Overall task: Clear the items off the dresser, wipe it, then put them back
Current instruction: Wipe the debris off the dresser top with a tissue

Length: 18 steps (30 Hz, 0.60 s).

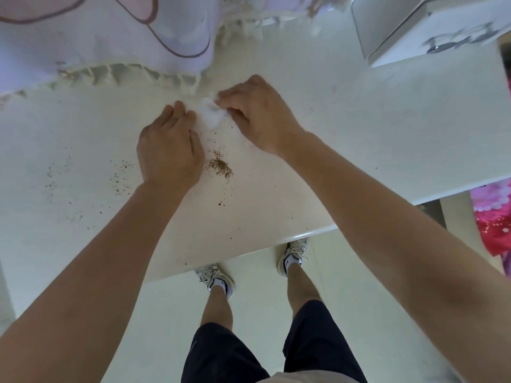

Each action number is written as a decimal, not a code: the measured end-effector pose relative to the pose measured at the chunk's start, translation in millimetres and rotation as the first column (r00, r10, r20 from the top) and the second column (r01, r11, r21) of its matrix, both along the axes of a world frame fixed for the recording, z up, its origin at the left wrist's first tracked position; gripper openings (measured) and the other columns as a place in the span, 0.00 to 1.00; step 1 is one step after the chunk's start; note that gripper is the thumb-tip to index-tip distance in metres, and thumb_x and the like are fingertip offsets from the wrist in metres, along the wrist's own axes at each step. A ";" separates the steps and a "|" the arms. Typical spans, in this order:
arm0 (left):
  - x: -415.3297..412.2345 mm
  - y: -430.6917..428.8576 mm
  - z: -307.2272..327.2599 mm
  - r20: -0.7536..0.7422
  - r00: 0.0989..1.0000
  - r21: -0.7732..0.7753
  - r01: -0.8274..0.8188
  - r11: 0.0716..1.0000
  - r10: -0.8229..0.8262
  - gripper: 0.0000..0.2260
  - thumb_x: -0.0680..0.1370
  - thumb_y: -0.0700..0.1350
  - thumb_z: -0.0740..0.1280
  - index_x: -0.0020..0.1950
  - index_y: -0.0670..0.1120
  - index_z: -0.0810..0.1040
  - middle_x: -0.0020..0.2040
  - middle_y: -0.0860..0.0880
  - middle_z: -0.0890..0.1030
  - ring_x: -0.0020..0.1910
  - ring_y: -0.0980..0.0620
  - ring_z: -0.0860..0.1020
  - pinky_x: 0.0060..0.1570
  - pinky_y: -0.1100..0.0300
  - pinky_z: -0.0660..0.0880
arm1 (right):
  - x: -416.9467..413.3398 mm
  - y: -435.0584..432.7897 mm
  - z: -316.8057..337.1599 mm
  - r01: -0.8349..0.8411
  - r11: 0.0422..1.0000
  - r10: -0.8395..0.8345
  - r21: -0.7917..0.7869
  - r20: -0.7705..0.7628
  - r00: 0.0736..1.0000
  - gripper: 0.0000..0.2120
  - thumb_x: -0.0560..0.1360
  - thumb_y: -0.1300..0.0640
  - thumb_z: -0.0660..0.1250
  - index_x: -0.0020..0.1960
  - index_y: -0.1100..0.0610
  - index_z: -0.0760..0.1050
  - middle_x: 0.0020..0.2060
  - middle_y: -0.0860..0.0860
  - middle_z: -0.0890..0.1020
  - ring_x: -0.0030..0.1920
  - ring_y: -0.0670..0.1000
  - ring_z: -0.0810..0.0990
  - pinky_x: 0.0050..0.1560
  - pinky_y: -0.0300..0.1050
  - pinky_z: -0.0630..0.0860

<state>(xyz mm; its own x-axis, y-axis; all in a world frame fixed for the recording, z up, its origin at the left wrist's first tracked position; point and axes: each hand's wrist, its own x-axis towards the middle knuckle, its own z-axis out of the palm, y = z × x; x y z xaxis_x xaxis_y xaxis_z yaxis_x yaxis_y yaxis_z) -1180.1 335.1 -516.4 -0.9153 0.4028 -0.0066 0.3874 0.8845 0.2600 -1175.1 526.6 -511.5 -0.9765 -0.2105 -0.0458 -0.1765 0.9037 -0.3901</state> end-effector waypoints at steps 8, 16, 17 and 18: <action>-1.1 0.0 3.0 0.041 0.999 -0.107 0.032 0.994 -0.028 0.26 0.77 0.46 0.46 0.66 0.39 0.73 0.71 0.40 0.72 0.67 0.41 0.73 0.58 0.45 0.72 | -33.2 104.4 -14.0 0.781 0.610 -0.774 0.135 -0.109 0.624 0.14 0.79 0.63 0.55 0.59 0.60 0.77 0.63 0.59 0.72 0.63 0.59 0.70 0.60 0.45 0.66; -2.8 -8.9 6.3 0.056 0.997 -0.031 0.062 0.998 -0.060 0.18 0.78 0.39 0.57 0.66 0.39 0.75 0.70 0.41 0.72 0.67 0.41 0.73 0.60 0.44 0.72 | -13.2 -35.3 -0.6 0.371 0.910 -0.373 0.183 -0.026 0.927 0.25 0.72 0.66 0.55 0.69 0.58 0.67 0.62 0.58 0.70 0.57 0.61 0.70 0.54 0.51 0.72; -1.4 -13.8 9.3 0.062 0.995 -0.005 0.078 0.997 -0.078 0.17 0.77 0.39 0.57 0.64 0.40 0.76 0.69 0.41 0.73 0.66 0.41 0.74 0.63 0.45 0.70 | 0.2 -40.0 2.1 0.287 0.942 -0.293 0.172 0.012 0.956 0.24 0.73 0.65 0.57 0.70 0.57 0.68 0.61 0.58 0.70 0.56 0.60 0.70 0.54 0.51 0.73; 0.7 -19.1 9.0 0.070 0.994 0.026 0.082 0.996 -0.084 0.17 0.77 0.38 0.57 0.63 0.40 0.78 0.68 0.41 0.74 0.66 0.41 0.74 0.67 0.45 0.67 | 10.3 -38.4 0.3 0.198 0.971 -0.207 0.130 0.055 0.977 0.23 0.75 0.64 0.57 0.70 0.56 0.69 0.59 0.58 0.71 0.55 0.60 0.71 0.54 0.52 0.73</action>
